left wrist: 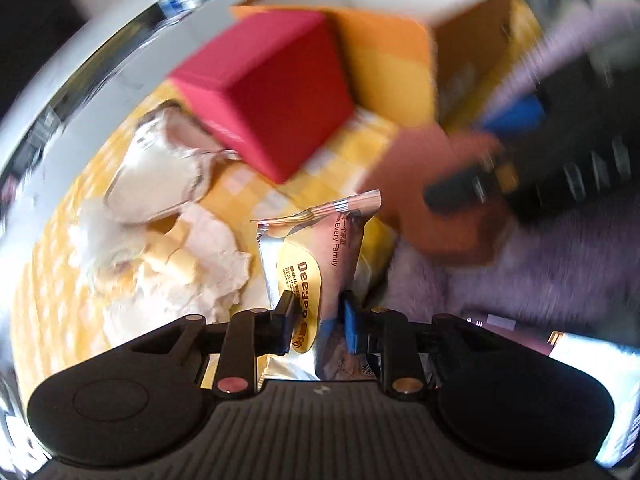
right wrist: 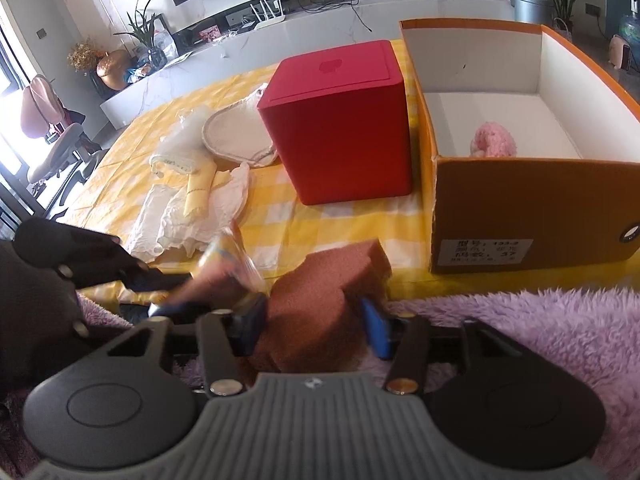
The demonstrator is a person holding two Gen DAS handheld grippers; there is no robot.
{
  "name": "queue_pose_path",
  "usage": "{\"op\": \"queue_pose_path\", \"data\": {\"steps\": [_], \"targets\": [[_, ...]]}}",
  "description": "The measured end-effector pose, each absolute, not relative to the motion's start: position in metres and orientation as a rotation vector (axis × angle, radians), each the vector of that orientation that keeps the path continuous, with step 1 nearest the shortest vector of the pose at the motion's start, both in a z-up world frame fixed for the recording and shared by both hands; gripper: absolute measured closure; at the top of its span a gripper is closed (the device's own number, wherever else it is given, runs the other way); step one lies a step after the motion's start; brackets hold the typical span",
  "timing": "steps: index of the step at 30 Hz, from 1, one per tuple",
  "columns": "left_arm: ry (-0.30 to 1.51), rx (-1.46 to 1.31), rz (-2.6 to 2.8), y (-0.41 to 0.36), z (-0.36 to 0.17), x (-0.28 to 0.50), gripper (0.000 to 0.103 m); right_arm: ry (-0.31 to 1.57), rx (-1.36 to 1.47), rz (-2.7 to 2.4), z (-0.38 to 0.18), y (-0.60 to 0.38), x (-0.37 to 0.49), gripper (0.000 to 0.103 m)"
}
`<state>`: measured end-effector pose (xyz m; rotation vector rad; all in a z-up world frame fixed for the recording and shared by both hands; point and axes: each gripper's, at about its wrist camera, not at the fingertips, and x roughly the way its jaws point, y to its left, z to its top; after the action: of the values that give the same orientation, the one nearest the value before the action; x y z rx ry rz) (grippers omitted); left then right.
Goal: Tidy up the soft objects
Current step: 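Carry the brown sponge in the right tool while the left tool carries the snack bag toward the orange box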
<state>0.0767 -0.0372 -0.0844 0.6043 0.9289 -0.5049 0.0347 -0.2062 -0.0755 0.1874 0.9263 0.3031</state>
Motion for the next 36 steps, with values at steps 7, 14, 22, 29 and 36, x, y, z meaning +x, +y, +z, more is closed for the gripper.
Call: {"op": "queue_pose_path", "data": {"steps": [7,14,22,29,36], "targets": [[0.94,0.298,-0.404,-0.006,-0.049,0.082,0.076,0.943,0.116,0.344,-0.078,-0.189,0.035,0.015],[0.925,0.14,-0.355,0.008,-0.039,0.079,0.08,0.967,-0.014,0.315,-0.086,-0.171,0.037,0.014],[0.907,0.081,-0.337,0.011,-0.034,0.069,0.084,0.954,-0.097,0.29,-0.088,-0.164,0.033,0.029],[0.844,0.048,-0.347,0.01,-0.017,0.059,0.084,0.865,-0.039,0.313,-0.069,-0.172,0.017,0.03],[0.787,0.094,-0.372,-0.011,0.006,0.058,0.084,0.77,-0.023,0.345,-0.042,-0.181,0.003,0.03]]}}
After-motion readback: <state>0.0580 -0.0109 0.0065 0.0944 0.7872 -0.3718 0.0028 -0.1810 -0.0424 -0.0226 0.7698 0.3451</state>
